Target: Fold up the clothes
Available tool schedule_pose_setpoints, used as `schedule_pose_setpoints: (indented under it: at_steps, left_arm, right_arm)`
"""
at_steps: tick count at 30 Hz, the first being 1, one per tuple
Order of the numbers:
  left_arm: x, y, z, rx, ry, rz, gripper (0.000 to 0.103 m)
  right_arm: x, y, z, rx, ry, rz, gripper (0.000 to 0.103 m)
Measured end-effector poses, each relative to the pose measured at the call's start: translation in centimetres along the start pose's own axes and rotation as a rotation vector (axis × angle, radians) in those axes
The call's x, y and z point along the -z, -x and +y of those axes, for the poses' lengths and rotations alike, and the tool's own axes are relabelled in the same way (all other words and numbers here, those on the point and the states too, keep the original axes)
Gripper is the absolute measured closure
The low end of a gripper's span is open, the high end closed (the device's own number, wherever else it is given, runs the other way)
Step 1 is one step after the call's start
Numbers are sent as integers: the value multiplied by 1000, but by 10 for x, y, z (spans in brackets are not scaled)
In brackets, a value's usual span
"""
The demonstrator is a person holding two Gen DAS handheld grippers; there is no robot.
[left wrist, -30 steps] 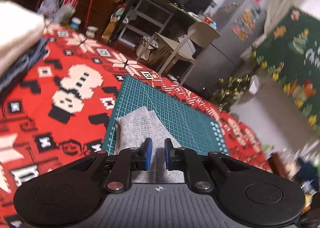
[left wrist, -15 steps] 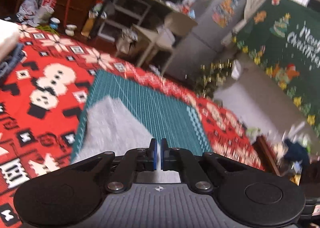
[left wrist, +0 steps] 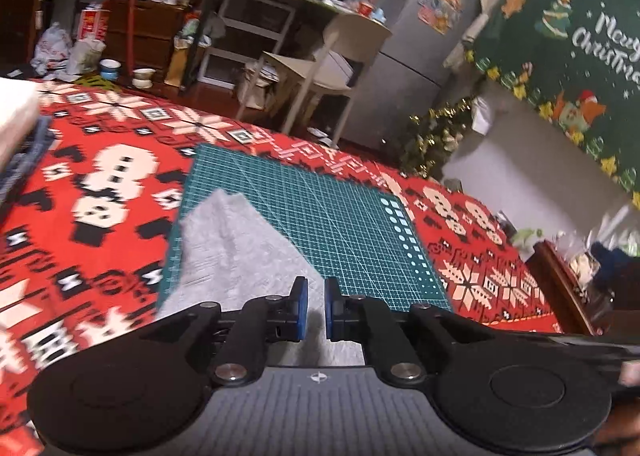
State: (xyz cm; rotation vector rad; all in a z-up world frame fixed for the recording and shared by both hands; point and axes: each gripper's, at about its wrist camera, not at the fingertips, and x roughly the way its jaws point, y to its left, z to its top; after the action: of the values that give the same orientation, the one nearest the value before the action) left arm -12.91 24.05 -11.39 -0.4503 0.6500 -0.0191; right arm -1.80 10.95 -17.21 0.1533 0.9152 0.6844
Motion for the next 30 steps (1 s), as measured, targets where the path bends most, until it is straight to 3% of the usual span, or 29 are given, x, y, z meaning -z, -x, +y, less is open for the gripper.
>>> schedule_pose_setpoints:
  at_steps: [4,6,12,16,25,30]
  left_arm:
    - [7,24,13,8,126,33,92]
    - [16,30,24,31,215,54,82]
    - [28,20,37,-16,312,113,81]
    - [32,8,48,-21,379,119,81]
    - [16,-9,44,-58,280,86,85]
    - [2,-28,47,-22,223,87,85]
  right_arm:
    - [-6,-9,-15,-31,-21,45,77]
    - [-8,-12,-22,-68,-45,65,76]
    - [-7,-18,-22,-55,49,120,76]
    - [-4,-24,-28,-79,3,141,77]
    - [12,-17,-16,-79,-27,201,82]
    - [24,-20,11,-94,11,239,82]
